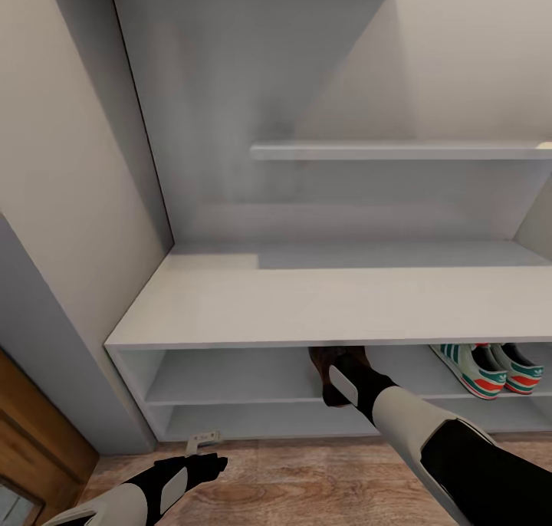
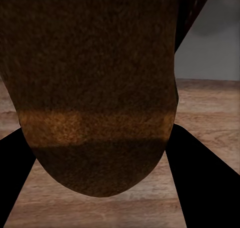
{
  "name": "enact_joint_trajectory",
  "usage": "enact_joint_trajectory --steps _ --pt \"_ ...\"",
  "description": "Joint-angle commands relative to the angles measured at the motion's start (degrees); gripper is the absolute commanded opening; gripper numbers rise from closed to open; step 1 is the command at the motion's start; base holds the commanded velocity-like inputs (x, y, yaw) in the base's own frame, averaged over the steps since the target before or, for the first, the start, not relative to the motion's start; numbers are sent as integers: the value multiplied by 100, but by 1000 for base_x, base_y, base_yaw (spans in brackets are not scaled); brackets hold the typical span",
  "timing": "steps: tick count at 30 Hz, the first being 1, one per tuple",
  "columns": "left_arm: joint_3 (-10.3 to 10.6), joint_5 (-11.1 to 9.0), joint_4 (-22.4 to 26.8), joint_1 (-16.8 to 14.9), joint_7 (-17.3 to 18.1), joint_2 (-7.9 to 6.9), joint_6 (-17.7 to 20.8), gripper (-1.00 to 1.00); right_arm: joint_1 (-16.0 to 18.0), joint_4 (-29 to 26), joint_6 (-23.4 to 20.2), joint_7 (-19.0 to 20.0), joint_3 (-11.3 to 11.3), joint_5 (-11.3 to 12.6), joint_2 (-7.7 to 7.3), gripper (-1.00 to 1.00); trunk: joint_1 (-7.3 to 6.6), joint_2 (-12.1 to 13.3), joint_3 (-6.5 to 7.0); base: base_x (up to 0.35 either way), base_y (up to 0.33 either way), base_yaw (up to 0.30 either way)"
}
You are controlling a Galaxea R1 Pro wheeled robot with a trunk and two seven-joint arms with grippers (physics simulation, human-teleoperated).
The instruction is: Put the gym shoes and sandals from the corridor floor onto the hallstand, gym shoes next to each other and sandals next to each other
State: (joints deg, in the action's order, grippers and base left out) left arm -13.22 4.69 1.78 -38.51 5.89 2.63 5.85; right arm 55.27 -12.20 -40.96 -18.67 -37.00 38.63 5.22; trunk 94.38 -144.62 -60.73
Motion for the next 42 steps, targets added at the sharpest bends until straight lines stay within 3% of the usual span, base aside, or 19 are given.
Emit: enact_joint_trajectory --steps 1,42 --pt "-49 49 16 1 17 1 39 100 1 3 -26 -32 -48 30 -5 -100 -1 -2 -6 0 0 0" --pt "-49 49 16 1 17 1 39 100 1 132 -26 -32 -47 30 -10 -100 -1 -2 -6 14 0 0"
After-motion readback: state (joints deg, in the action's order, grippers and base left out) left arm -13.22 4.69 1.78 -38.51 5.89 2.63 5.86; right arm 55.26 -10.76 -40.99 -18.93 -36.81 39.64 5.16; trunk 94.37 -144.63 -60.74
